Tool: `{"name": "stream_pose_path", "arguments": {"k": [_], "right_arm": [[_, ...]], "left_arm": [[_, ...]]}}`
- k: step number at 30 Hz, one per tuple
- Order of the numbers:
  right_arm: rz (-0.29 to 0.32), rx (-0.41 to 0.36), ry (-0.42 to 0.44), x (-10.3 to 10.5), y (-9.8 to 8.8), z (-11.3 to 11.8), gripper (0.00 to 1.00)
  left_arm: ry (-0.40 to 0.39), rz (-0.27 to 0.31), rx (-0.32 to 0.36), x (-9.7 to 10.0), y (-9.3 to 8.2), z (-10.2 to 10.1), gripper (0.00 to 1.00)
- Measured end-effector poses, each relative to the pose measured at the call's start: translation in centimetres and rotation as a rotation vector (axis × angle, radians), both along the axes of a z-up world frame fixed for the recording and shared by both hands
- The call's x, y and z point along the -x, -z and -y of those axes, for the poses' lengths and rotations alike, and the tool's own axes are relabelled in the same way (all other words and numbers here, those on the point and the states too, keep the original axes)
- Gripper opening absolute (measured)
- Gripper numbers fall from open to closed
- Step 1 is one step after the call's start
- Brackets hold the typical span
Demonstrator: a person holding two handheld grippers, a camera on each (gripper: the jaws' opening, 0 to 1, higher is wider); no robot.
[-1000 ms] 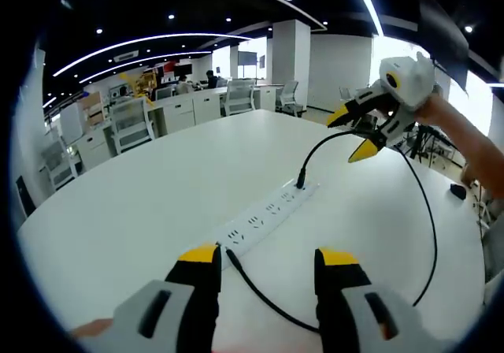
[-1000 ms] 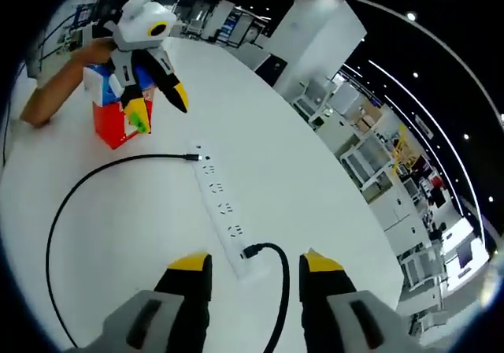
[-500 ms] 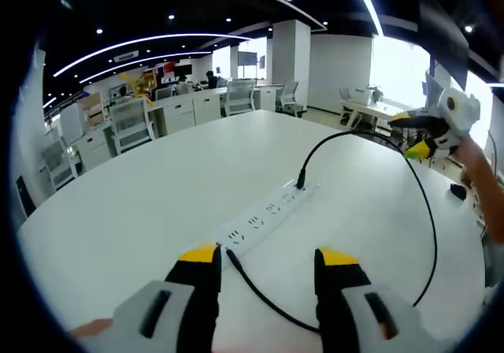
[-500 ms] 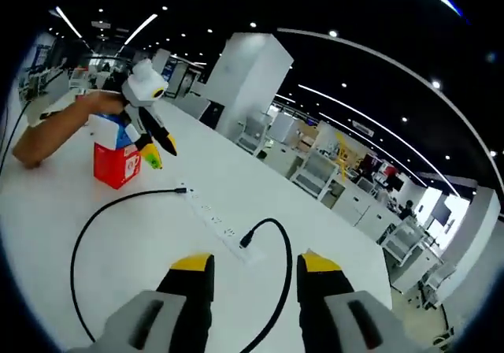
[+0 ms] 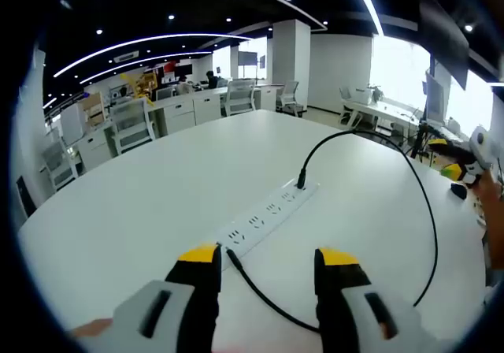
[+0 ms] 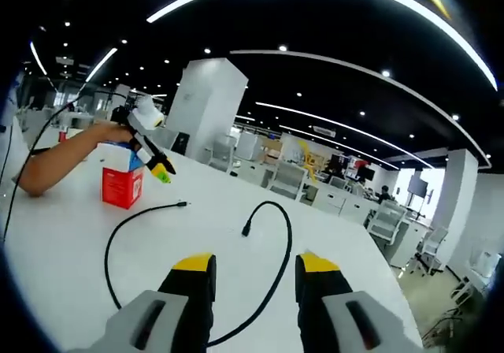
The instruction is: Find the data cable on the table. Grasp the USB connector end of the cable and insert it into the USB port on the table
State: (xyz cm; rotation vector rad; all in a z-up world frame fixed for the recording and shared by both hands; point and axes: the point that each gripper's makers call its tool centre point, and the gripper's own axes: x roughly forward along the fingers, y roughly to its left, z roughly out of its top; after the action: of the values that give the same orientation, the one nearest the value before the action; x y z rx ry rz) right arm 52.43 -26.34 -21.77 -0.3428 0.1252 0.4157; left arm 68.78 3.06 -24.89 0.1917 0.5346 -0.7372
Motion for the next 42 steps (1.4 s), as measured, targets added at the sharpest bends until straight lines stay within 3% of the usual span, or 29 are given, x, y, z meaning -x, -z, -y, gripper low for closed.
{"name": "stream_pose_path", "arguments": {"k": [7, 13, 26, 42], "right_arm": [[0.028, -0.094, 0.064, 2.8, 1.5, 0.8, 0.42], [0.046, -0.158, 0.078, 3.2, 2.0, 1.0, 0.41], [0.067, -0.197, 0.074, 2.8, 2.4, 0.5, 0.40], [0.046, -0.196, 0.061, 3.0, 3.5, -0.3, 0.37]], "left_arm": [[-0.001, 0.002, 0.001, -0.1, 0.0, 0.1, 0.47], [-0.001, 0.001, -0.001, -0.1, 0.0, 0.1, 0.47], [-0.001, -0.001, -0.005, -1.0, 0.0, 0.2, 0.47], [0.000, 0.002, -0.003, -0.9, -0.1, 0.2, 0.47]]}}
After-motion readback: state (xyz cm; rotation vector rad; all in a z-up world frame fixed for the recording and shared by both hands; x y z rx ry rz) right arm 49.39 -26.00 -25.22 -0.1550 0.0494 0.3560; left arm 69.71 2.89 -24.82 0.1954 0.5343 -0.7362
